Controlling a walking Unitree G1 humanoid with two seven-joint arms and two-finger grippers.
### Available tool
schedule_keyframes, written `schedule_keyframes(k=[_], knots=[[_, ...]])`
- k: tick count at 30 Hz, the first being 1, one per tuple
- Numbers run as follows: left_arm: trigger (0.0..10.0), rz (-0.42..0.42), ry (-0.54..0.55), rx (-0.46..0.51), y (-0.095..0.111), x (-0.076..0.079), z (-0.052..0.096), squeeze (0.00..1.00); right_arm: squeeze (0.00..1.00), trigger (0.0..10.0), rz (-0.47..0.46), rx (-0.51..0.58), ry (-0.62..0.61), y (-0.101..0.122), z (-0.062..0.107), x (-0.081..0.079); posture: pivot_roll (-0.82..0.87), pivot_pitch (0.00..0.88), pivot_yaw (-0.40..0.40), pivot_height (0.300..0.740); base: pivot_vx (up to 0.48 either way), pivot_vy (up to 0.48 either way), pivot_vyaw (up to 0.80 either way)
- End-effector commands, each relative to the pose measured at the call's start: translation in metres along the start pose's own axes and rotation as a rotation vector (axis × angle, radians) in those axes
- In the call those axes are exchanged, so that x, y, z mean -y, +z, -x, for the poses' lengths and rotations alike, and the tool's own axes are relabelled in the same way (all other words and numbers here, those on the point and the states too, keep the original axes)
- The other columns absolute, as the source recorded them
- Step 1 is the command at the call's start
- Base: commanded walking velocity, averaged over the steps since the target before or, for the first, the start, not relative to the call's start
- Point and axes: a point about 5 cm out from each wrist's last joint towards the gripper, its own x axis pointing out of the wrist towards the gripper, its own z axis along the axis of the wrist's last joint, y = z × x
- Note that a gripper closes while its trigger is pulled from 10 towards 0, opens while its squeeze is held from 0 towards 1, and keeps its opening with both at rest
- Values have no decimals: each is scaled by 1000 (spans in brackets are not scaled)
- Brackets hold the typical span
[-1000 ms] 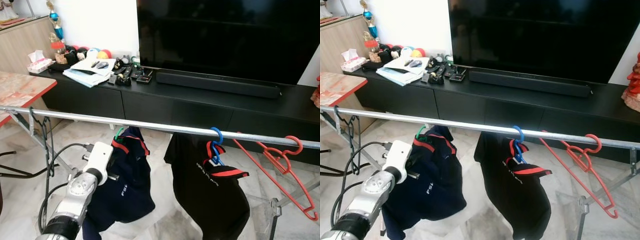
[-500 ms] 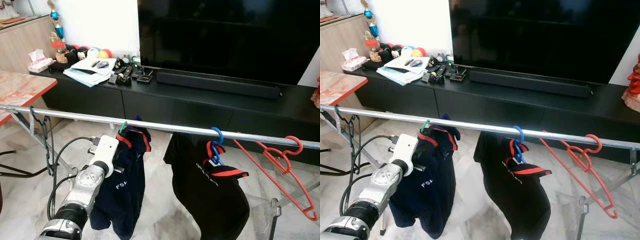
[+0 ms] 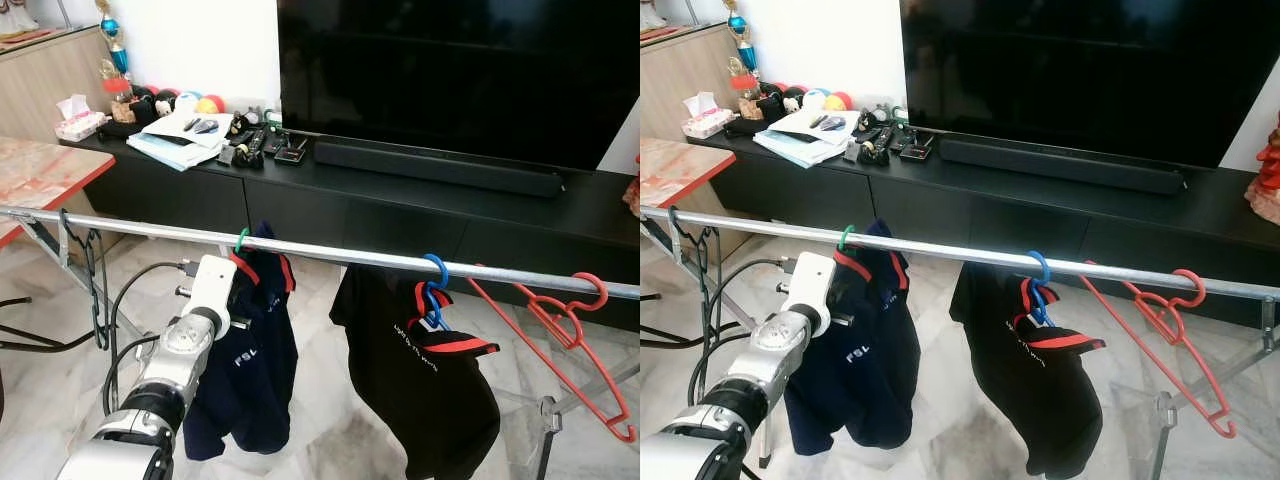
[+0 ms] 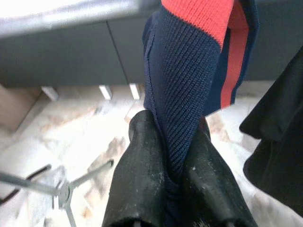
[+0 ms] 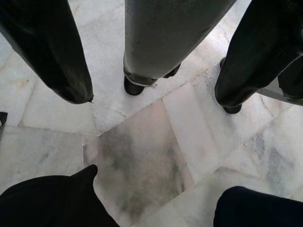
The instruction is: Hang hanger
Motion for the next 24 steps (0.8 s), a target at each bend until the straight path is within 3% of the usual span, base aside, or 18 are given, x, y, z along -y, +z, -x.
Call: schedule_keyframes(k=[1,12,24], knots=[[10000,26,17,-35,-1,-2,-1,0,0,10000,-4,-8,-2,-1,0,-1,-52,14,3,740,0,0,0],[10000,-2,-89,-184,-30,11,5,0,0,10000,-5,-12,2,-2,0,-2,-52,19,7,740,0,0,0],[10000,0,-123,-334,-57,6,17,0,0,10000,-5,-20,9,-3,0,-4,-44,28,16,740,0,0,0]])
